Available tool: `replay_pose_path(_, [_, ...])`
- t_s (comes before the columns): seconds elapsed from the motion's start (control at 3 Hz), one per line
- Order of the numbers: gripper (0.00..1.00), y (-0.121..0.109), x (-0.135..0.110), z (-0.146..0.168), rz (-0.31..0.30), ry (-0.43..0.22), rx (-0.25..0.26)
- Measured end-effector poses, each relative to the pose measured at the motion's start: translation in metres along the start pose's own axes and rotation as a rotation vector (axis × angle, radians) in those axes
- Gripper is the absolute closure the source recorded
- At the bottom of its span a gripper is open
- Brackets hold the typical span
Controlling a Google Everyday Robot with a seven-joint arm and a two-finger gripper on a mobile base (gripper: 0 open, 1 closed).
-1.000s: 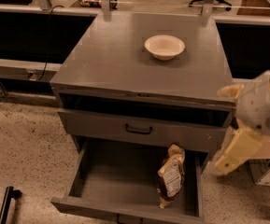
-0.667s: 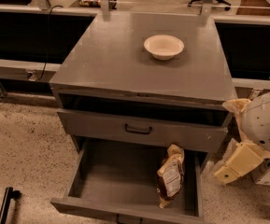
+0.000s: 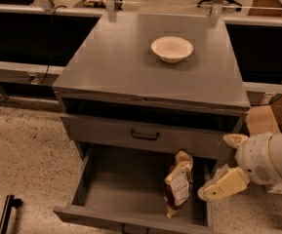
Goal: Pick brown chip bag from middle drawer and place on counter
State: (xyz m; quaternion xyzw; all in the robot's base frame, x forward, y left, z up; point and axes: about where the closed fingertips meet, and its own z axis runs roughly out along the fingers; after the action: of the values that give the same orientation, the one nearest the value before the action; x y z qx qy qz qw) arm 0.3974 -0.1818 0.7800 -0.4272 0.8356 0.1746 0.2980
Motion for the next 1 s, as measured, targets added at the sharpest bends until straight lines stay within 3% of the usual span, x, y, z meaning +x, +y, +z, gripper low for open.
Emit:
replay_pose_path(0.33, [0.00,0.015,0.044,0.052,0.123,-0.127,-0.021])
replay_pose_path(0.67, [0.00,0.003,0.055,0.054,0.118,-0.188,0.054])
replay_pose_path(1.0, [0.00,0.004,0.068,0.084,0.187,-0.200,0.062])
